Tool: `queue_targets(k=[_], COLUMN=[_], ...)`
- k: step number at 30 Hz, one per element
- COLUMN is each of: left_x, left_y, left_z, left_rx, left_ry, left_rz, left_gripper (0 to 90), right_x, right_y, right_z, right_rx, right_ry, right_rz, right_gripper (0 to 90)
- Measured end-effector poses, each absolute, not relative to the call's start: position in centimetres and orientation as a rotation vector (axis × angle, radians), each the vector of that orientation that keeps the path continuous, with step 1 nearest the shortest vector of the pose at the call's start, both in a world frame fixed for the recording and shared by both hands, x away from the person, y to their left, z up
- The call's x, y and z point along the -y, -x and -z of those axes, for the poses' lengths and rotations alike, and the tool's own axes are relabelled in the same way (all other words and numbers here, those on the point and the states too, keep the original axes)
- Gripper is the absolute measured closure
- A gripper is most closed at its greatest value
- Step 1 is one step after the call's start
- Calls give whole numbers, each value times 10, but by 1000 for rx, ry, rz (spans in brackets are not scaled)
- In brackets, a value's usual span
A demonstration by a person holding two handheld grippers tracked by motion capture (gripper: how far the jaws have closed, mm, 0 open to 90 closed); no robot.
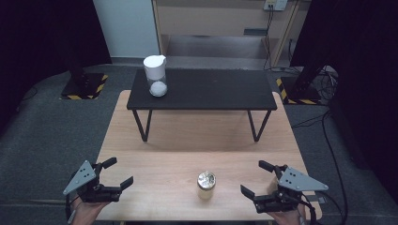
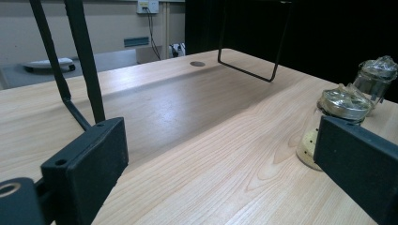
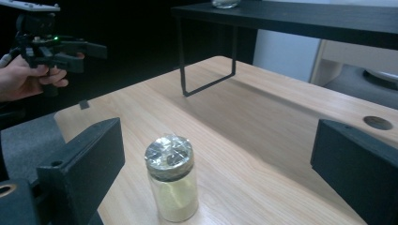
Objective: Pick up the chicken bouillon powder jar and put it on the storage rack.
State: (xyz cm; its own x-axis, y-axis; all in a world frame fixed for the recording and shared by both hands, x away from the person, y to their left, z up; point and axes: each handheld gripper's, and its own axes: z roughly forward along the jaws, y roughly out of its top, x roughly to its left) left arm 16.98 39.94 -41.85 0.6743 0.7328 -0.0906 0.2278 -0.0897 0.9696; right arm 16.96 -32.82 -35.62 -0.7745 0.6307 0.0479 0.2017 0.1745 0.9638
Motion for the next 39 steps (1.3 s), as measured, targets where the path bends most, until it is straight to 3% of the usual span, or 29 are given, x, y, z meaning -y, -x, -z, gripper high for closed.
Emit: queue_targets(k=[39], left_x=[-400], left_y=[-170], left_z=[418], left_rx=[-792], left_ry=[-1651], left_rz=[-501], left_gripper=[26], right_x=[268], right_y=[-219], right_z=[377], right_rx=[-2353], right_ry=[-697], right_rz=[-1577], right_gripper=[50])
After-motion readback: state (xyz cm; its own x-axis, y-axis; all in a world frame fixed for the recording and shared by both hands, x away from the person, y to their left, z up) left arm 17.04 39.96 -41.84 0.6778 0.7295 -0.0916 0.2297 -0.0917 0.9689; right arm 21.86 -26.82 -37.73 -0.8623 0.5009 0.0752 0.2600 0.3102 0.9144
